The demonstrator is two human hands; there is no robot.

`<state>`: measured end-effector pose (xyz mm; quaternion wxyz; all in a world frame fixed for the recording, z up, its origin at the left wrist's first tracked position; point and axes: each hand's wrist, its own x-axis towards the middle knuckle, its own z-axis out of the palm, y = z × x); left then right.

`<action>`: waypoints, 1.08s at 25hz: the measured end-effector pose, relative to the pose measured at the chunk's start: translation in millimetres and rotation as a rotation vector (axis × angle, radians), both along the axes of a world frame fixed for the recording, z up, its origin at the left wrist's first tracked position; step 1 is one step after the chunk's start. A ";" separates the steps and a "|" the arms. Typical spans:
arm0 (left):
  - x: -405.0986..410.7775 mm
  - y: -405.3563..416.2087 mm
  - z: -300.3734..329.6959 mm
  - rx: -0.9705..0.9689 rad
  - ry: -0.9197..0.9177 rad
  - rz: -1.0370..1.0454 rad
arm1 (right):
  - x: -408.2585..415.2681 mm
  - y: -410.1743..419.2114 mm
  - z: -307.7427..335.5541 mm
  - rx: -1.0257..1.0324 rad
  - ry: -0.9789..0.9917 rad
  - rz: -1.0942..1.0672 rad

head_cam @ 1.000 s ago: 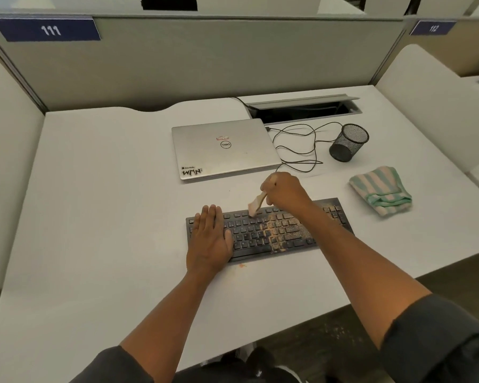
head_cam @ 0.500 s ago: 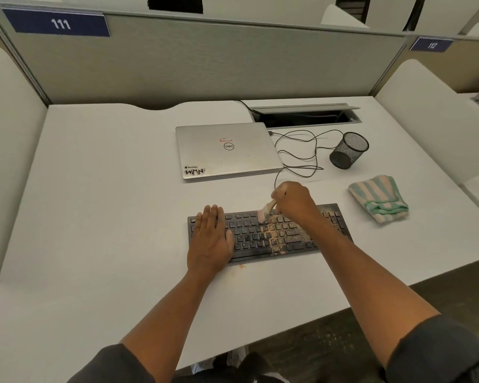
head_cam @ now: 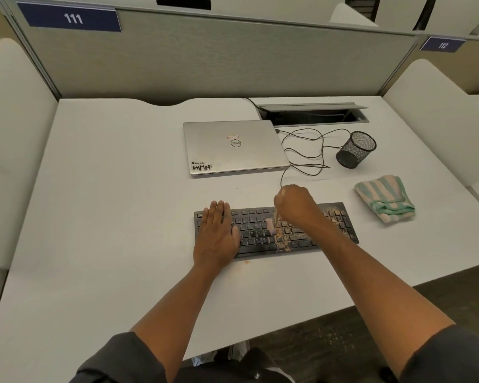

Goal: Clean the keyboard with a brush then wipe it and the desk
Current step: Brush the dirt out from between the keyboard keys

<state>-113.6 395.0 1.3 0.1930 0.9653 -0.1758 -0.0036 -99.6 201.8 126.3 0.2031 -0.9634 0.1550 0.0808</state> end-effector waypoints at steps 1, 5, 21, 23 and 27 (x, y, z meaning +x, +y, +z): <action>0.0 0.1 -0.1 0.001 0.001 0.000 | 3.3 -0.7 2.5 0.001 -0.002 -0.002; 0.5 0.2 -1.4 0.014 0.011 -0.003 | 4.9 7.3 5.0 0.065 -0.067 0.012; 0.2 0.4 0.5 0.011 0.006 -0.008 | 13.2 11.5 11.8 -0.012 0.150 0.044; 0.4 0.2 0.9 0.013 0.006 -0.010 | 15.4 9.9 13.3 -0.026 0.038 0.030; -0.3 1.1 0.2 0.015 -0.003 -0.012 | 10.7 11.8 2.8 0.066 -0.016 0.028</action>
